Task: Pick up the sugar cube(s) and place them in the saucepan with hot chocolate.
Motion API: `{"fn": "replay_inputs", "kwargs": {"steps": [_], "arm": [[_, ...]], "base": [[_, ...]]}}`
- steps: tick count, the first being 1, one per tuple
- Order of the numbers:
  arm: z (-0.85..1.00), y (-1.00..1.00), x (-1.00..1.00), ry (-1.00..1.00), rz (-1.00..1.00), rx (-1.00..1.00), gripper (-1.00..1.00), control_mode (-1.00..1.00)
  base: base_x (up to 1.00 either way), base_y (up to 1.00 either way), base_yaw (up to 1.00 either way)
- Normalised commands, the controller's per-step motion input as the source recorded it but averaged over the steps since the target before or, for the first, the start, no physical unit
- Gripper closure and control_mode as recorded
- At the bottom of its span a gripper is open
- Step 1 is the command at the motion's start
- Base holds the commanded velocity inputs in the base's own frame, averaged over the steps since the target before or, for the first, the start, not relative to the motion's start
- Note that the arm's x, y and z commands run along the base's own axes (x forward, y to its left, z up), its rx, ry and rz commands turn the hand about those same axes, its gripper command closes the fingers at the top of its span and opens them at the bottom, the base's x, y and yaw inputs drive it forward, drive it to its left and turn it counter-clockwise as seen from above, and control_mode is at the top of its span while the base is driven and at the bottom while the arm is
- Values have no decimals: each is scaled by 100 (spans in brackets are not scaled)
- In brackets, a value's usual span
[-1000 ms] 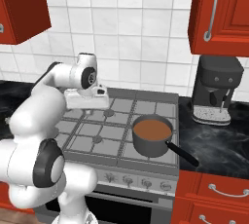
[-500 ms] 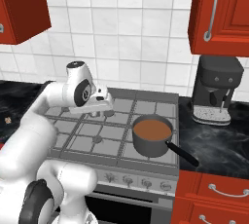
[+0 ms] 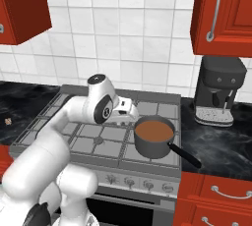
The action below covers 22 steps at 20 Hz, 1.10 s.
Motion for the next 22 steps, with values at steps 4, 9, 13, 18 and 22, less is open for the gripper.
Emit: {"fn": "replay_inputs", "kwargs": {"steps": [4,9,13,18,22], "arm": [[23,-90,13,4,-15,0,100,-100],[1,-54,20,19,-1,7,100,-100],[-17,-18,20,10,0,9,100,-100],[-2,-1,5,3,0,2,100,-100],[0,-6,0,3,0,0,100,-100]], "base": [[0,0,0],[0,0,0],[0,0,0],[0,0,0],[0,0,0]]}}
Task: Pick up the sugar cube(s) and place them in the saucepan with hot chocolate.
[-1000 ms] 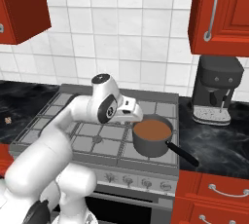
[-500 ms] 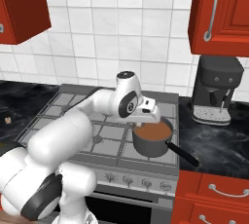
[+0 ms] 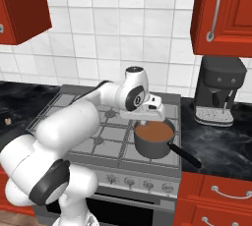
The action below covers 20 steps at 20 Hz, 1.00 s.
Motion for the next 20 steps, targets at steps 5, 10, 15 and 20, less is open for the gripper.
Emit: {"fn": "replay_inputs", "kwargs": {"steps": [5,10,15,20], "arm": [[0,0,0,0,0,0,100,-100],[0,-7,0,0,0,0,100,-100],[0,-11,0,-3,0,0,100,-100],[0,-10,9,-10,0,0,100,-100]], "base": [[0,0,0],[0,0,0],[0,0,0],[0,0,0]]}}
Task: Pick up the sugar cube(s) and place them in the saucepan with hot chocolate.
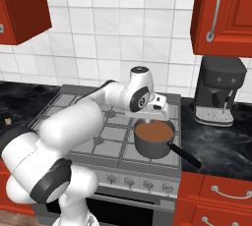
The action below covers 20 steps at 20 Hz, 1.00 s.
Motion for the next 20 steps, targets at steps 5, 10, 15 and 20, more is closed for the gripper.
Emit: {"fn": "replay_inputs", "kwargs": {"steps": [5,10,15,20], "arm": [[-5,-2,29,-4,0,0,100,-100],[-24,0,8,0,0,0,100,-100],[-29,0,9,0,0,0,100,-100],[-22,0,1,0,1,0,100,-100]], "base": [[0,0,0],[0,0,0],[0,0,0],[0,0,0]]}}
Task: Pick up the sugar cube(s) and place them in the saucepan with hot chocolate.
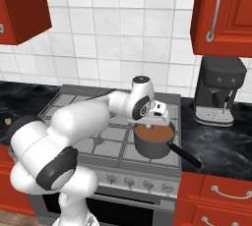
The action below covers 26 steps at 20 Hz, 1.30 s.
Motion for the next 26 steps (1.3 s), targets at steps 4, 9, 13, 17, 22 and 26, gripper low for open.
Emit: {"fn": "replay_inputs", "kwargs": {"steps": [4,9,13,17,22,26], "arm": [[-23,0,0,0,1,0,100,-100],[-8,-3,0,0,0,0,100,-100],[0,0,0,0,0,0,-100,-100],[0,0,0,0,0,0,-100,-100],[1,-3,-1,0,0,0,-100,-100],[20,-2,-17,-7,0,4,-100,-100]], "base": [[0,0,0],[0,0,0],[0,0,0],[0,0,0],[0,0,0],[0,0,0]]}}
